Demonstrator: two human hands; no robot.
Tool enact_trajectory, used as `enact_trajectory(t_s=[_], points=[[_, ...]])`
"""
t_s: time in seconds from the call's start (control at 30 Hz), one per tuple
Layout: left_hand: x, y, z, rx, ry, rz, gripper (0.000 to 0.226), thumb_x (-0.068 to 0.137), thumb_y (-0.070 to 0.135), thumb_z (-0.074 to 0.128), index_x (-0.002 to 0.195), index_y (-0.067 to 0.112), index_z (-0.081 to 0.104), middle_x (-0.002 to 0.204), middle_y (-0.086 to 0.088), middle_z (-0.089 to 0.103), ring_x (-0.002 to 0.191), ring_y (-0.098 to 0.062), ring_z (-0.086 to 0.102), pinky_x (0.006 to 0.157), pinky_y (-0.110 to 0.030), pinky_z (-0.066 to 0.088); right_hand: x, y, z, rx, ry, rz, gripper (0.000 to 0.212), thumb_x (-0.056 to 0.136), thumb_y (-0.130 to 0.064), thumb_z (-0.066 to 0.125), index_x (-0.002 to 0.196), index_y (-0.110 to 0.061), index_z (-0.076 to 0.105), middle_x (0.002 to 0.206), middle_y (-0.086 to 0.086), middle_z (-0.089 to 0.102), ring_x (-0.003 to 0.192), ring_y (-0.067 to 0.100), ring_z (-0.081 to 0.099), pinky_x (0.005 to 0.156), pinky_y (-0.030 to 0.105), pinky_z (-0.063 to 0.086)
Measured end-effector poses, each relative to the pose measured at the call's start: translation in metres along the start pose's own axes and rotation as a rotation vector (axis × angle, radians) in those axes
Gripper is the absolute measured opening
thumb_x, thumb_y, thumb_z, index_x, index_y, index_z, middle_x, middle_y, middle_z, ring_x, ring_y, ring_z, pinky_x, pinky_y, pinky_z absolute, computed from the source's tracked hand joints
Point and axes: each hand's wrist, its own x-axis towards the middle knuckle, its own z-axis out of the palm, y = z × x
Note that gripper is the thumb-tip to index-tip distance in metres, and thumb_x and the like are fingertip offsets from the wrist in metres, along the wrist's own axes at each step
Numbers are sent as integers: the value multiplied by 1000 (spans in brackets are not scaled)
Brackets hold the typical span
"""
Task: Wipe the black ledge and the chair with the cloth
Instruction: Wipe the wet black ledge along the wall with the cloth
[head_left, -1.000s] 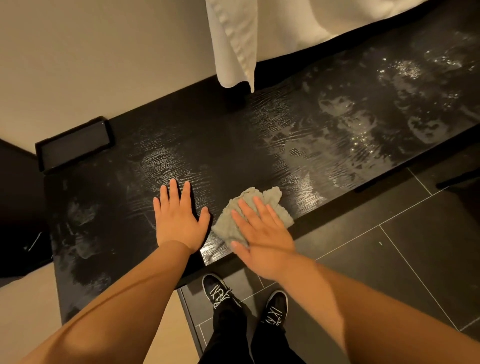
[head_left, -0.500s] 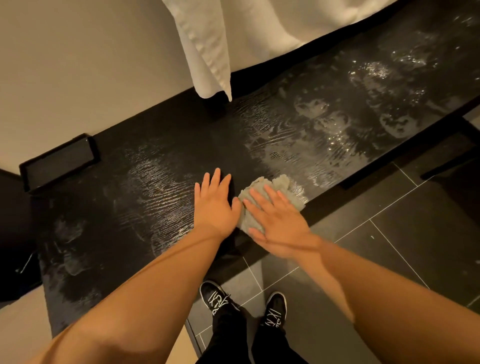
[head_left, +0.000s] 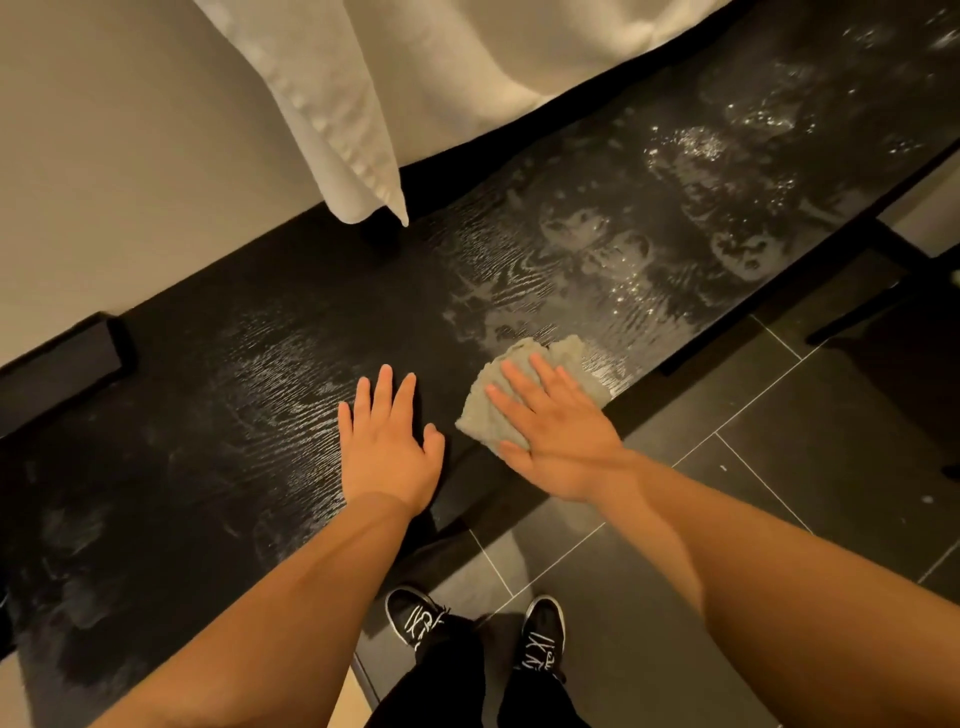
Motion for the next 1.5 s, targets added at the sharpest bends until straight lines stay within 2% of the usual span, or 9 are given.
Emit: enact_trajectory(t_s=[0.2, 0.3, 0.53, 0.67, 0.8, 0.93, 1.1, 1.37, 1.5], points=[[2, 0, 1, -2, 0, -11, 73, 93, 51, 35, 162, 29, 29, 174, -1, 14, 161, -29, 7, 130, -53, 8, 24, 68, -19, -17, -100, 324, 74, 98, -66, 13, 164, -33, 0, 172, -2, -7, 156, 30, -16, 126, 49, -7], [2, 0, -1, 10, -3, 3, 73, 92, 50, 36, 162, 28, 30, 174, -3, 16, 160, -31, 9, 129, -55, 11, 31, 35, -11, 21, 84, 488, 70, 100, -59, 30, 162, -27, 25, 170, 5, 16, 156, 38, 2, 127, 53, 3], [3, 0, -5, 20, -55, -2, 75, 93, 52, 33, 163, 28, 29, 174, -4, 13, 160, -32, 8, 129, -55, 9, 26, 12, -11, -36, -87, -56, 72, 99, -65, 27, 163, -32, 19, 171, -3, 7, 158, 31, -4, 127, 52, 4], [3, -1, -5, 3, -78, 0, 74, 96, 53, 32, 165, 29, 23, 175, -2, 7, 161, -30, 0, 130, -54, 2, 29, 72, -21, -68, -78, 233, 78, 95, -67, 20, 163, -28, 18, 171, 4, 13, 157, 35, 3, 124, 59, 16], [3, -2, -5, 9, -73, -1, 74, 95, 53, 33, 165, 29, 25, 175, -3, 9, 161, -30, 3, 130, -54, 4, 37, 50, -21, -13, -105, 462, 79, 94, -65, 11, 164, -29, 7, 172, 4, 0, 156, 38, -8, 125, 54, -2], [3, 3, -7, -3, -75, -43, 76, 90, 51, 34, 163, 28, 30, 175, -2, 12, 161, -30, 7, 130, -54, 7, 28, 1, -13, -3, -56, 255, 74, 97, -61, 28, 162, -26, 24, 171, 7, 13, 156, 39, 1, 126, 53, -2], [10, 26, -6, -123, -91, -195, 68, 97, 49, 41, 162, 32, 26, 175, 2, 4, 161, -27, -6, 129, -54, -5, 26, 53, -27, -38, -144, -81, 74, 99, -69, 24, 163, -36, 10, 171, -5, -4, 157, 26, -16, 125, 44, -12], [10, 60, 0, -118, 2, -345, 68, 100, 49, 44, 163, 30, 27, 176, -1, 8, 161, -31, 1, 130, -55, 3, 50, 99, -32, -62, 6, 250, 75, 97, -63, 28, 162, -25, 26, 170, 8, 16, 156, 40, 3, 126, 57, 9], [12, 62, 3, -86, -5, -366, 69, 100, 48, 43, 164, 30, 26, 176, 0, 6, 161, -31, -1, 130, -54, 1, 33, 50, -13, -31, -19, 11, 78, 96, -61, 31, 163, -21, 22, 171, 10, 10, 156, 41, -7, 125, 57, 3]])
